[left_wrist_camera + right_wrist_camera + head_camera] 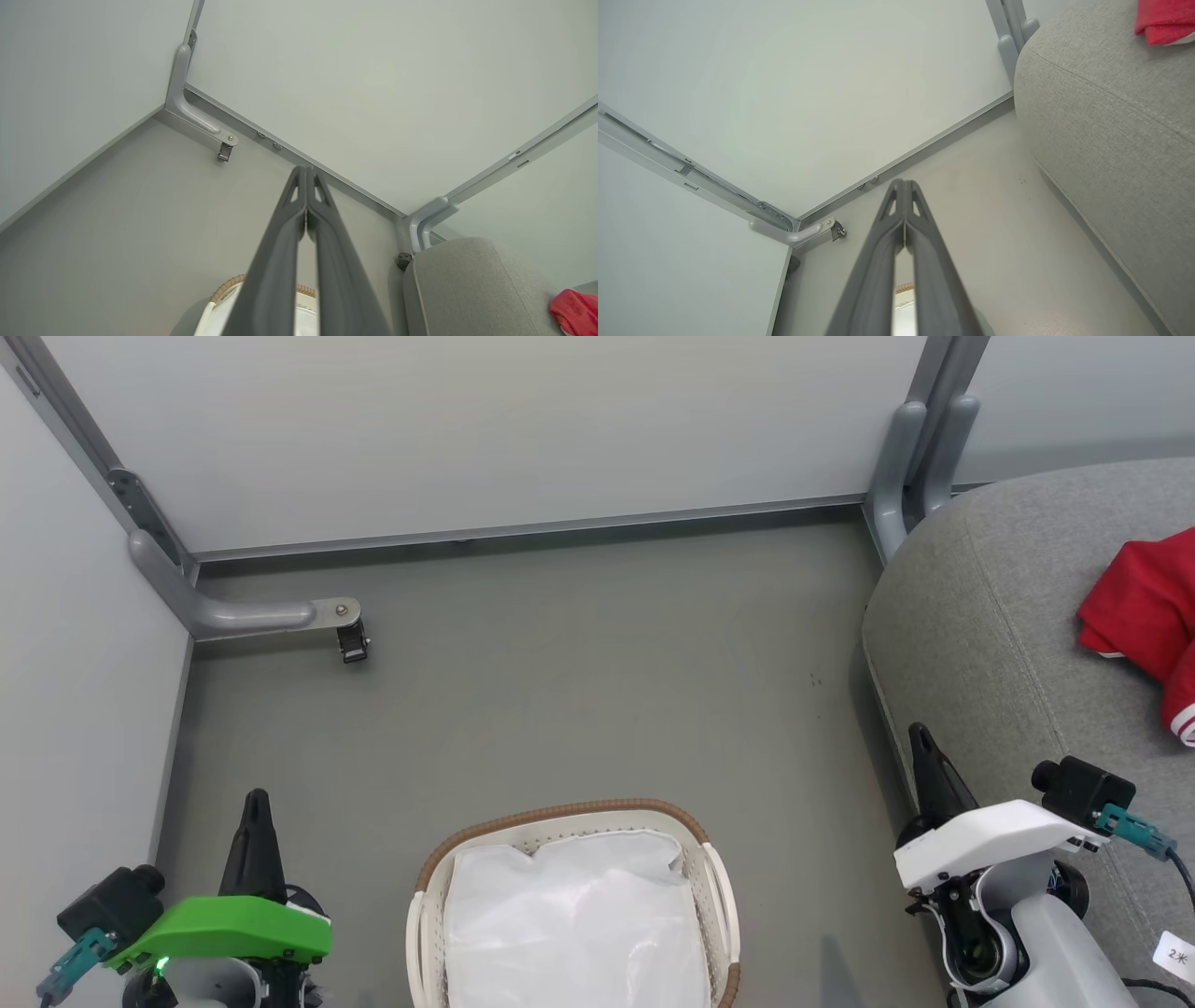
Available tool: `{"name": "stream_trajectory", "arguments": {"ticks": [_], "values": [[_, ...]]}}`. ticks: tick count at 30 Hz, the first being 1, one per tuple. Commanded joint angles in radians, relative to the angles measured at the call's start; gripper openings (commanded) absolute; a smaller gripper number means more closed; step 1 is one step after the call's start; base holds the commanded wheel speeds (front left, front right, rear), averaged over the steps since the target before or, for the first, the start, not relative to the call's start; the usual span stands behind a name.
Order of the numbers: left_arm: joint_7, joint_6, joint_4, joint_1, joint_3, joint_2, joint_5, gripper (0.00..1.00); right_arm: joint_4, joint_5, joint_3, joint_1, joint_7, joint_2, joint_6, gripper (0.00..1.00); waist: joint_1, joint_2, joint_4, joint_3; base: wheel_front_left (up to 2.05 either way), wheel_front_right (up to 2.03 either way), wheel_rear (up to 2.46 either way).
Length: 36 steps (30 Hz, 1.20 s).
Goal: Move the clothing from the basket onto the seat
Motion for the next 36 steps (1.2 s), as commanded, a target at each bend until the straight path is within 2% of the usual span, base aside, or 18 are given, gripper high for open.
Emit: {"name": "stream_trajectory", "arguments": {"ticks": [1,36], "values": [[0.009,-0.001,-0.02,-0.004,0.007,0.005,-0.036,0.0,-0.021,0.038,-0.009,-0.001,0.01,-0.004,0.0,0.0,0.0,0.0,0.0,-0.001,0.0,0.0,0.0],[0.122,-0.002,-0.063,-0.003,0.023,0.008,-0.453,0.0,-0.092,0.446,-0.077,0.058,0.122,-0.006,-0.001,0.0,0.0,0.0,0.005,-0.027,0.0,0.0,0.0]]}}
